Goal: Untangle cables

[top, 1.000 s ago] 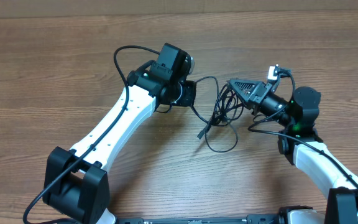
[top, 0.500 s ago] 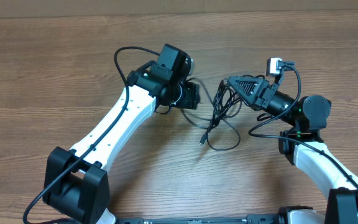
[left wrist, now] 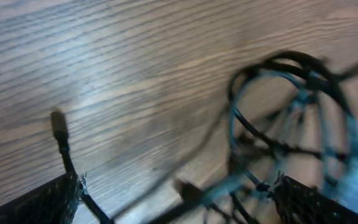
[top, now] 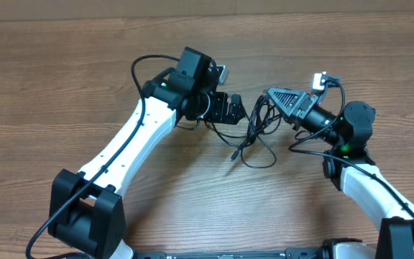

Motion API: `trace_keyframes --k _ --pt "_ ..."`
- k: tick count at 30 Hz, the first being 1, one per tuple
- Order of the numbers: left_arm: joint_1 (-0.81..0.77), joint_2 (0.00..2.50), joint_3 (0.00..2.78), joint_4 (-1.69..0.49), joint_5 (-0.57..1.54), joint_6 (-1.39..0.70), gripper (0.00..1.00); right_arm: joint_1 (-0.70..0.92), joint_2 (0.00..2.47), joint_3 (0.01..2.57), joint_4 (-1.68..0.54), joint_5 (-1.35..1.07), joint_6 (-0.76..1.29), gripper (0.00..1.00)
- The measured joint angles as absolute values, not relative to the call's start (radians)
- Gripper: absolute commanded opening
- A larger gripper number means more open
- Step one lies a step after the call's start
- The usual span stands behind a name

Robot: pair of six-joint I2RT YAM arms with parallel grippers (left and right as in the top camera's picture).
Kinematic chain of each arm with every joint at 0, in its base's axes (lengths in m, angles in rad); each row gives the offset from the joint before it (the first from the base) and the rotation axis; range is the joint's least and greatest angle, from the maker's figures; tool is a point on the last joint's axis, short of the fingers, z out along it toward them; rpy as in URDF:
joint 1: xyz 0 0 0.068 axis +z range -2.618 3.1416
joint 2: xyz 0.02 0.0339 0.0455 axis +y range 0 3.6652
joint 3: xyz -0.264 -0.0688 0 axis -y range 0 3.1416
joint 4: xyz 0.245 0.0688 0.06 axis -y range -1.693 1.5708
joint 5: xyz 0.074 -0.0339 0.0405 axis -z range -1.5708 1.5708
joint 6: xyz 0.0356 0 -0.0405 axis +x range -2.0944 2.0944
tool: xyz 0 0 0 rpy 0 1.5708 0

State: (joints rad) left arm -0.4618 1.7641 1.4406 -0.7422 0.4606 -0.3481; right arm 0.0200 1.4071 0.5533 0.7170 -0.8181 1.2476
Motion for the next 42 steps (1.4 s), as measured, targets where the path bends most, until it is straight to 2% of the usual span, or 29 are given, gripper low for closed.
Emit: trace_keyframes --k 7,13,17,21,25,28,42 --pt "-0.43 1.764 1.441 -0.712 0.694 -0.293 1.0 -0.039 1.407 0.553 0.644 -0.733 1.229 0.04" --pt "-0.484 1.764 1.441 -0.664 0.774 -0.207 1.0 -0.039 1.407 0.553 0.638 -0.725 1.228 0.04" --pt "-0.547 1.764 1.441 -0.632 0.763 -0.13 1.0 -0.039 1.407 0.553 0.635 -0.729 1.23 0.04" --pt "-0.599 1.764 1.441 -0.628 0.651 -0.092 1.0 -0.039 1.407 0.553 0.635 -0.738 1.231 0.04" --pt "-0.616 1.764 1.441 -0.628 0.568 -0.072 0.75 -0.039 1.407 0.553 0.635 -0.745 1.238 0.04" --pt "-0.616 1.764 1.441 -0.63 0.485 -0.068 0.82 -0.039 1.407 0.553 0.636 -0.756 1.255 0.04" --pt "-0.616 1.764 1.441 -0.625 0.406 -0.087 0.86 -0.039 1.407 0.553 0.759 -0.832 1.364 0.04"
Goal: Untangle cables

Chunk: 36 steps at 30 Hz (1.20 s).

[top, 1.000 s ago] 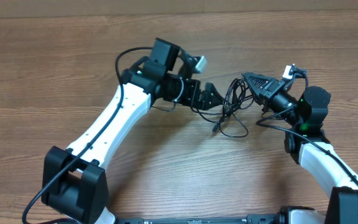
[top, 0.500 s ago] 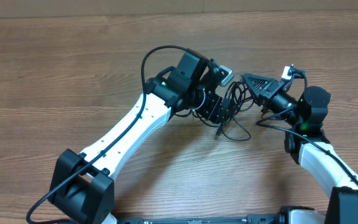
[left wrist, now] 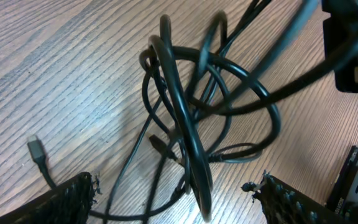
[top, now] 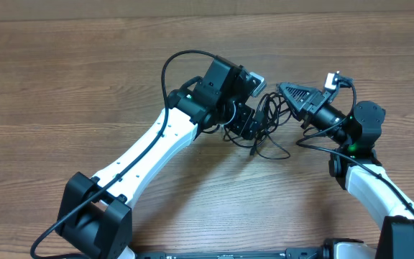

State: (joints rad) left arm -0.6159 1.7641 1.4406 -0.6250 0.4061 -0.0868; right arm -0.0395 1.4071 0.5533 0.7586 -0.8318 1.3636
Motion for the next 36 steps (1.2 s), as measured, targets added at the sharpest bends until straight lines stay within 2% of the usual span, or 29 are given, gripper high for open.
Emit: trace_keyframes --k 4,11,12,13,16,17,19,36 --pt "-0.616 1.764 1.441 -0.624 0.406 -0.097 0.84 -0.039 1.407 0.553 0.812 -0.854 1.417 0.04" --pt "-0.616 1.764 1.441 -0.623 0.403 -0.102 0.76 -0.039 1.407 0.553 0.886 -0.876 1.497 0.04" --pt "-0.616 1.764 1.441 -0.623 0.403 -0.102 0.72 -0.039 1.407 0.553 0.888 -0.877 1.508 0.04" --pt "-0.616 1.764 1.441 -0.623 0.403 -0.102 0.65 -0.039 1.407 0.553 0.891 -0.877 1.519 0.04" --pt "-0.616 1.764 1.441 -0.623 0.402 -0.109 0.32 -0.039 1.407 0.553 0.899 -0.882 1.546 0.04" --pt "-0.616 1.764 1.441 -0.623 0.403 -0.107 0.15 -0.039 1.407 0.553 0.897 -0.884 1.56 0.04" --pt "-0.616 1.764 1.441 -0.623 0.403 -0.11 0.05 -0.039 1.407 0.553 0.898 -0.885 1.569 0.04" --pt "-0.616 1.832 1.441 -0.649 0.376 -0.109 0.04 -0.039 1.407 0.553 1.012 -0.886 1.688 0.04"
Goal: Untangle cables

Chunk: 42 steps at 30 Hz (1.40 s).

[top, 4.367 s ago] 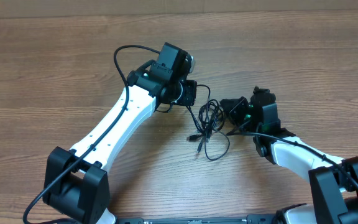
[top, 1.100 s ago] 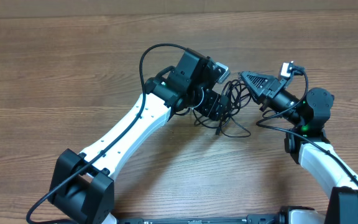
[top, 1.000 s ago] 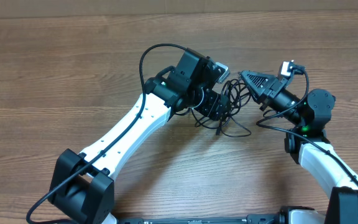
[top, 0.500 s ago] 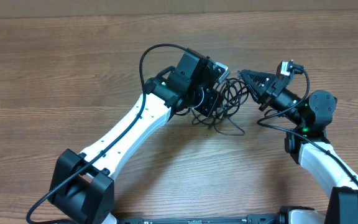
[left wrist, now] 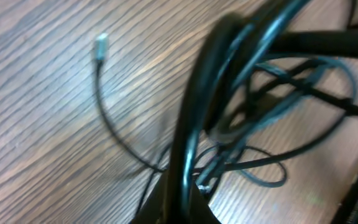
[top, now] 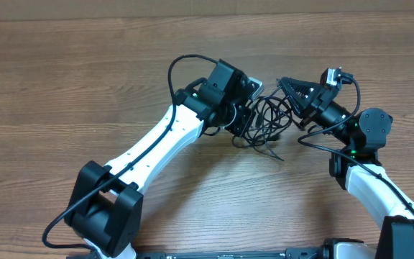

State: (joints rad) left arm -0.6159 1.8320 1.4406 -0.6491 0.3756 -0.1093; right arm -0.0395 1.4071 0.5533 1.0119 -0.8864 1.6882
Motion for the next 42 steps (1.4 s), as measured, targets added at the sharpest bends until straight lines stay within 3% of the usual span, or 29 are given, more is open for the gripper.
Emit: trace_keyframes --k 12,20,22,24,25,27,32,42 --pt "-0.607 1.833 1.441 -0.722 0.24 -0.113 0.04 -0.086 1.407 0.553 1.071 -0.887 1.755 0.04" --pt "-0.496 1.833 1.441 -0.755 0.234 -0.175 0.04 -0.183 1.407 0.553 0.986 -0.94 1.742 0.06" --pt "-0.463 1.833 1.441 -0.767 0.251 -0.186 0.04 -0.203 1.407 0.553 0.972 -0.958 1.723 0.15" --pt "-0.432 1.833 1.441 -0.787 0.258 -0.188 0.04 -0.228 1.407 0.553 0.959 -0.965 1.691 0.47" --pt "-0.419 1.834 1.441 -0.794 0.26 -0.188 0.04 -0.237 1.406 0.554 0.941 -0.964 1.662 0.75" --pt "-0.393 1.834 1.441 -0.799 0.264 -0.189 0.04 -0.257 1.405 0.554 0.913 -0.962 1.621 0.88" --pt "-0.38 1.834 1.441 -0.801 0.282 -0.188 0.04 -0.26 1.404 0.554 0.788 -0.978 1.495 1.0" --pt "-0.38 1.833 1.441 -0.8 0.36 -0.167 0.04 -0.249 1.403 0.555 0.404 -1.067 1.165 1.0"
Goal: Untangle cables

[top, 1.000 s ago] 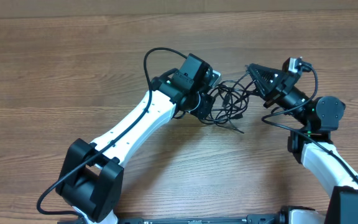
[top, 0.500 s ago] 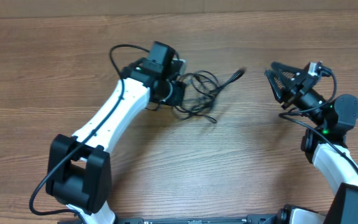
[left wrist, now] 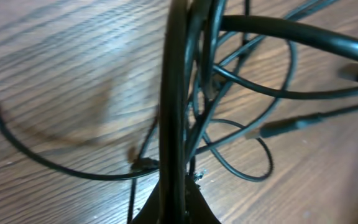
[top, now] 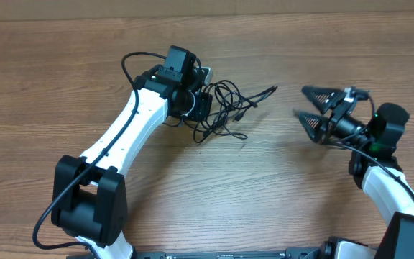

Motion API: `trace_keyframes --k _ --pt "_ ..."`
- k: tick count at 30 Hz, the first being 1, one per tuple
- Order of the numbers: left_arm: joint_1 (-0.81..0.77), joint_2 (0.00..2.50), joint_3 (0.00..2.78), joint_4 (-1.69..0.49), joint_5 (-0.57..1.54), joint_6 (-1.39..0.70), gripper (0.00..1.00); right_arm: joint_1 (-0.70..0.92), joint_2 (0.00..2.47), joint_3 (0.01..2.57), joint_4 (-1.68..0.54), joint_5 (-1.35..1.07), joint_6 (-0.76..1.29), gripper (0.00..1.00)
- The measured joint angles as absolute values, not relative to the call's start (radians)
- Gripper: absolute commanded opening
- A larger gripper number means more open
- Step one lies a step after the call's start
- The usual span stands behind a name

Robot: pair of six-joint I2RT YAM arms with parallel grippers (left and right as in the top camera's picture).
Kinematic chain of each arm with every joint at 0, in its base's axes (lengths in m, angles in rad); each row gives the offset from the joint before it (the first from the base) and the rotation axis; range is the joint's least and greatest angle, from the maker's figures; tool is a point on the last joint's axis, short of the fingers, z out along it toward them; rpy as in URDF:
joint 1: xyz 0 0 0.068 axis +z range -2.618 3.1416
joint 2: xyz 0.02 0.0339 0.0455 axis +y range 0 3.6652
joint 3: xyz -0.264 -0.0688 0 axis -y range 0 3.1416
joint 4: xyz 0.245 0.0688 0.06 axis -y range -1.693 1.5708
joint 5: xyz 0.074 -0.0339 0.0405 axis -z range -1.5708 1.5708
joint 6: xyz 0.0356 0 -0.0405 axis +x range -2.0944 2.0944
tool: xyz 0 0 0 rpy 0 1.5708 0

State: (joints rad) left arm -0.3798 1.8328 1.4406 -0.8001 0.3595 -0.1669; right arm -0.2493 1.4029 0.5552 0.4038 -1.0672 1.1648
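Note:
A tangle of thin black cables (top: 228, 108) lies on the wooden table at middle back, one end (top: 270, 90) pointing right. My left gripper (top: 201, 108) is shut on a bunch of the cable loops at the tangle's left side; in the left wrist view the thick black strands (left wrist: 176, 112) run straight up from between the closed fingers (left wrist: 178, 198). A connector end lies at the left of that view. My right gripper (top: 313, 109) stands open at the right, well apart from the cables, with nothing between its fingers.
The wooden table (top: 63, 57) stretches to the left and front. A cardboard edge (top: 207, 6) runs along the back. The left arm (top: 121, 144) crosses the table's left middle; the right arm (top: 379, 173) comes up from the front right.
My right gripper has let go of the cables and now stands open, further right. My left gripper, still shut on the bundle, has moved left and brought the tangle with it.
At first both grippers flanked the tangle, the left one open, the right holding its right side. Then the left gripper was open around the loops, then shut on them. Now the right is free and open, and the tangle lies further left.

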Motion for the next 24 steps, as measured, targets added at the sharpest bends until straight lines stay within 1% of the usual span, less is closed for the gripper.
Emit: trace_keyframes --k 3,7,15,24 --pt "-0.38 1.822 1.441 -0.801 0.389 -0.147 0.04 -0.22 1.403 0.555 0.3 -1.085 1.074 1.0" --pt "-0.38 1.758 1.44 -0.803 0.411 -0.134 0.04 -0.16 1.403 0.555 0.276 -1.096 1.012 1.0" --pt "-0.4 1.593 1.44 -0.809 0.49 -0.128 0.04 -0.009 1.403 0.555 0.325 -1.041 1.041 1.0" --pt "-0.424 1.582 1.44 -0.786 0.58 -0.136 0.04 0.121 1.403 0.555 0.318 -0.969 1.086 0.99"
